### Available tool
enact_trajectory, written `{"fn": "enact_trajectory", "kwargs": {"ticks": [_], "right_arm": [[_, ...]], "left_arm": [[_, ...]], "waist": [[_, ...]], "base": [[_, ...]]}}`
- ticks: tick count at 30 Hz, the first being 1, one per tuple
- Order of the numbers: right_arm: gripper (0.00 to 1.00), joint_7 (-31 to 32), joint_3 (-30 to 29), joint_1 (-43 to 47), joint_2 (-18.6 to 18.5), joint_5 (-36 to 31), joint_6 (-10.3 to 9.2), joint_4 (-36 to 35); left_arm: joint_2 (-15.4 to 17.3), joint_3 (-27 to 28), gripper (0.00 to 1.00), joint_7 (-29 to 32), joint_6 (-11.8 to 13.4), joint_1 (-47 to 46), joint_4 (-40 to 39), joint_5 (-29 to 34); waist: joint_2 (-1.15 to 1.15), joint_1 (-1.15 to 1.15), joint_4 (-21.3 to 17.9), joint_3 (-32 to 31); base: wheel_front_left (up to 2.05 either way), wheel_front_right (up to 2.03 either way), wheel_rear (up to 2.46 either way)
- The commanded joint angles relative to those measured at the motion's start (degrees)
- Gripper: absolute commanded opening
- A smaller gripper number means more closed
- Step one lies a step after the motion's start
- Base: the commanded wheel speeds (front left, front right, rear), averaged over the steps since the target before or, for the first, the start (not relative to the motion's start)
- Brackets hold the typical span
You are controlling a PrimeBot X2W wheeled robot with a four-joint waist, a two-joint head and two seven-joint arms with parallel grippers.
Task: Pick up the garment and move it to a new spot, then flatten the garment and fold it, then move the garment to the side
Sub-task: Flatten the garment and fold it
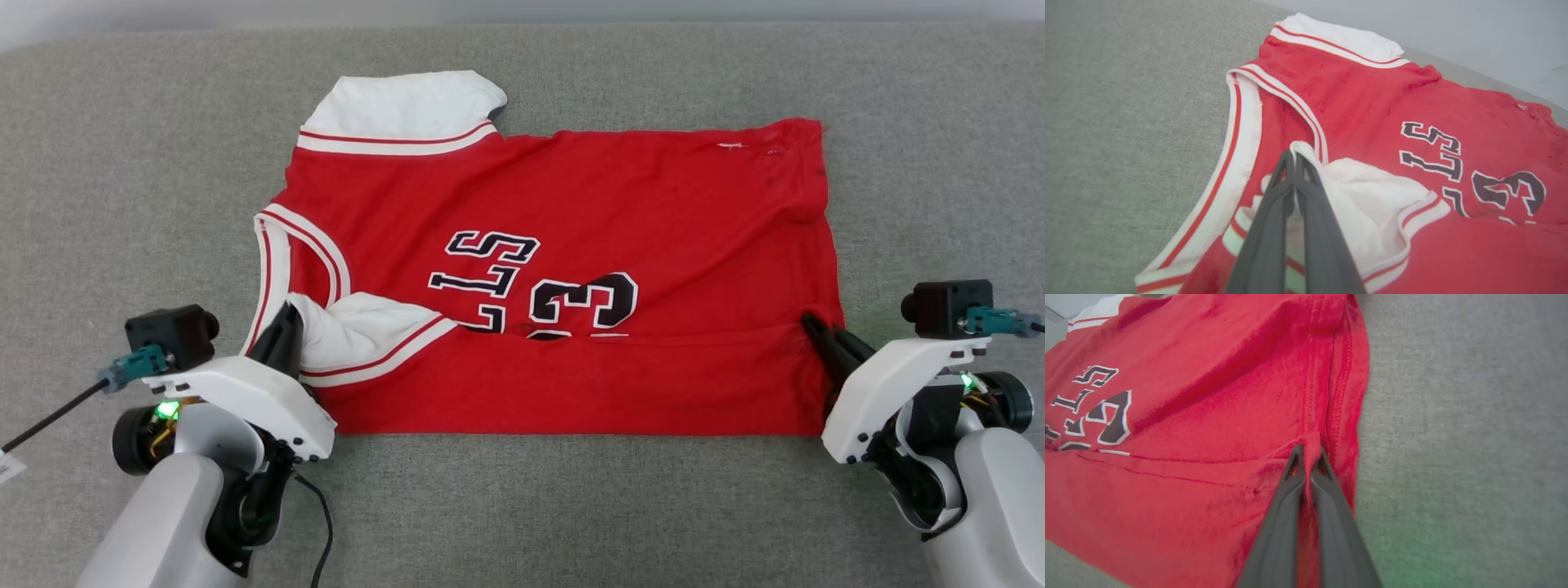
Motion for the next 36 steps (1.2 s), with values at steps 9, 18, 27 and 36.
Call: {"fn": "enact_trajectory", "kwargs": {"ticks": [9, 18, 27, 36], "right_arm": [[1.00, -7.1, 4.7, -0.3, -1.8, 0.6, -0.05, 5.9], [1.00, -20.7, 3.7, 3.8, -1.5, -2.9, -0.03, -0.1], [1.00, -20.9, 0.1, 10.0, 0.8, -5.6, -0.02, -8.8], [1.00, -18.9, -0.3, 12.4, 3.5, -6.7, -0.02, -16.0]], "left_arm": [[-2.1, 0.1, 1.00, 0.5, -4.1, -2.9, 10.6, -3.9], [1.9, 1.5, 1.00, 3.7, -4.1, -1.6, 9.4, -5.3], [12.8, 1.3, 1.00, 22.7, -3.5, 1.8, 0.2, -10.4], [21.2, 1.7, 1.00, 35.3, 0.9, 7.2, -8.0, -13.7]], "waist": [[0.00, -0.01, -0.2, -1.6], [0.00, -0.01, -1.8, -6.9], [0.00, -0.01, -4.2, -9.7], [0.00, -0.01, -7.3, -6.7]], "base": [[0.00, 0.00, 0.00], [0.00, 0.00, 0.00], [0.00, 0.00, 0.00], [0.00, 0.00, 0.00]]}}
